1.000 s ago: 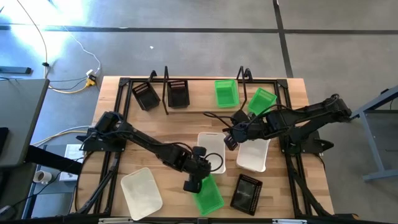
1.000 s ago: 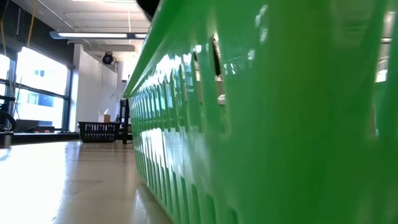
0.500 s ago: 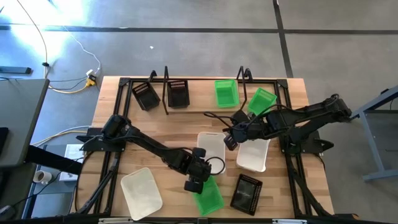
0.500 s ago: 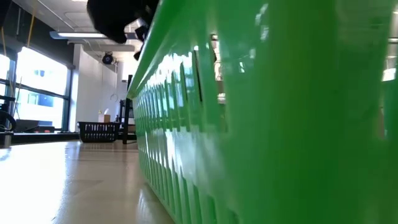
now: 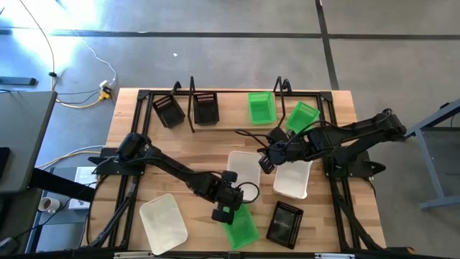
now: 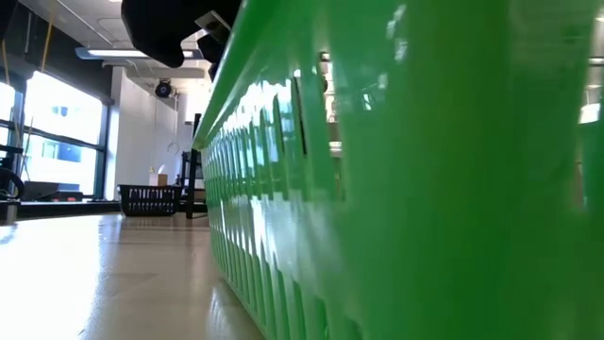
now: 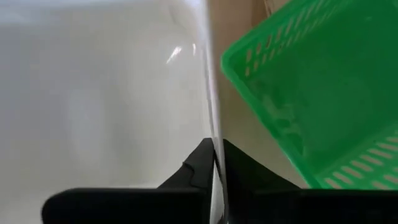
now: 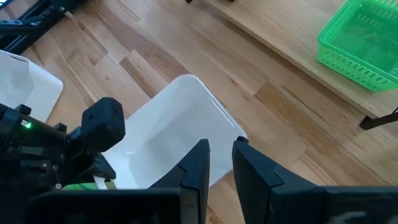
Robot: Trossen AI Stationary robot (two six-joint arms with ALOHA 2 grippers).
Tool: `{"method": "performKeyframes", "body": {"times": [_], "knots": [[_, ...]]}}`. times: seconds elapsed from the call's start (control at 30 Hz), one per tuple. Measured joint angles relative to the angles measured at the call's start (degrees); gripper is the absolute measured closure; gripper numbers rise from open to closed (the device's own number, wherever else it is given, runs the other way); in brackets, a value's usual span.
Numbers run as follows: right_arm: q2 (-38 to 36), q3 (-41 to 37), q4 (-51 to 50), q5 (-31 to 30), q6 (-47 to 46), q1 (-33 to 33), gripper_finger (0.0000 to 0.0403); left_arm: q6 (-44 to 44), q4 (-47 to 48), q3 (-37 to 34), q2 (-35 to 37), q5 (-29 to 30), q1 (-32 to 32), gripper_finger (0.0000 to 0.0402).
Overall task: Stack baskets on shelf by color
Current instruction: Put the middle left white bin on the shelf
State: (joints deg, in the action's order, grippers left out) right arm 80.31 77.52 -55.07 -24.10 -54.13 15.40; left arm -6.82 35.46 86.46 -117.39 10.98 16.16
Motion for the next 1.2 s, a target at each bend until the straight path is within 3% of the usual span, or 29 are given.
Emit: {"method": "performKeyframes", "body": {"times": [0.43,0.73,1.0,1.2], "knots": [[0.0,0.0,-0.15,-0.61,0.64,0.02,0.0345,2.42,3.97,-0.04,6.8,1.41,-0.16,0.04],[-0.11,0.0,-0.78,-6.57,1.19,0.0,0.0345,5.37,6.17,-0.04,13.13,1.9,-3.63,0.0401],[-2.57,0.0,-1.05,-17.36,0.15,-0.44,0.0345,9.33,8.91,0.0,15.39,2.19,-9.59,0.0401],[-5.31,0.0,-1.33,-17.71,1.71,-2.7,0.0345,13.31,9.07,0.0,15.39,2.11,-14.35,0.0401]]}}
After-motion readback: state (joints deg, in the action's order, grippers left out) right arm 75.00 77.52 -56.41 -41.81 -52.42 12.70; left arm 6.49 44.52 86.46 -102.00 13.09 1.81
